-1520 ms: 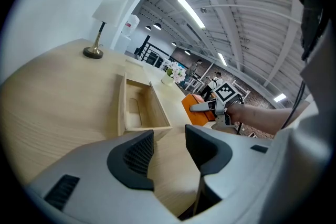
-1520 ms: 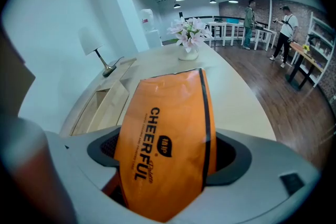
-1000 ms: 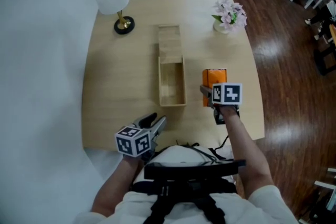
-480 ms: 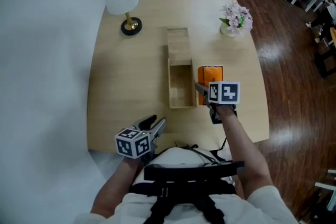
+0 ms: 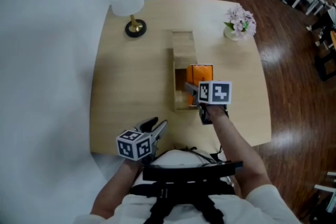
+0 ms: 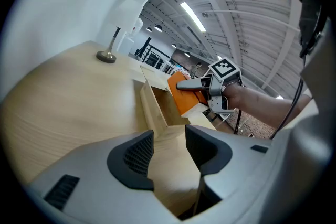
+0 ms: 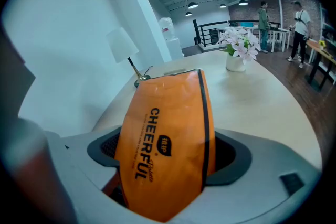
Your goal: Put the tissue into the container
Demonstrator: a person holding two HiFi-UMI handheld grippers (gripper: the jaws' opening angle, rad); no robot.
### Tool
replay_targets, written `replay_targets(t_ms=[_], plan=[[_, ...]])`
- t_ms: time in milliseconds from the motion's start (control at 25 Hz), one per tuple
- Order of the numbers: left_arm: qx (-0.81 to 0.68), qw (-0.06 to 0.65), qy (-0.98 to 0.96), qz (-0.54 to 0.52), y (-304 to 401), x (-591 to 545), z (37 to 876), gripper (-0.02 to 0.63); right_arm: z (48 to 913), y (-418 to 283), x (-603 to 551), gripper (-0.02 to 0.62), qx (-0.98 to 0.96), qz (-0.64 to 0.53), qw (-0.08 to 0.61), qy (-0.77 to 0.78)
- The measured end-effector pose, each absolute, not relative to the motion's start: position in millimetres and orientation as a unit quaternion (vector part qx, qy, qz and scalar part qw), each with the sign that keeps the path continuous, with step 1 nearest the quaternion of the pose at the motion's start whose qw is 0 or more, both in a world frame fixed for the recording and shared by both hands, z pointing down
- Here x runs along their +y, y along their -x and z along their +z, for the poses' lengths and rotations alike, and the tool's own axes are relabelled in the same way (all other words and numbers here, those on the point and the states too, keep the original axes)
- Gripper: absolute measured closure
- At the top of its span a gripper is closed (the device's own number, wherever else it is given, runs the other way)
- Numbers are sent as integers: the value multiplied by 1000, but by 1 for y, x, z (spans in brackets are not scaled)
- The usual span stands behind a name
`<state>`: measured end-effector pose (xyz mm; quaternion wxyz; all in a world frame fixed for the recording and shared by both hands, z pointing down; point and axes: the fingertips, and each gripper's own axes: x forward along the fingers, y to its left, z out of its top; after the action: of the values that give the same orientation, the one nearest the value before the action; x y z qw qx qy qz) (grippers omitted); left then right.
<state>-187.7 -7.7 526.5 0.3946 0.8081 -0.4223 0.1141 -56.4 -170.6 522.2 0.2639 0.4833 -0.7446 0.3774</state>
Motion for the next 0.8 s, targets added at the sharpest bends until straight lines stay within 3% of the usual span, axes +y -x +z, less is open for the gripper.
replay_targets(t_ms=[360, 520, 800], plan=[[-425, 399, -805, 114, 199, -8, 529, 413, 535, 91, -173, 135, -746, 378, 269, -477], [-425, 400, -804, 113, 201, -8, 530, 413, 540, 96, -177, 191, -746, 370, 278, -479], [-428, 403, -801, 112, 209, -10, 532, 413, 558, 92, -172, 199, -735, 382, 290, -480]])
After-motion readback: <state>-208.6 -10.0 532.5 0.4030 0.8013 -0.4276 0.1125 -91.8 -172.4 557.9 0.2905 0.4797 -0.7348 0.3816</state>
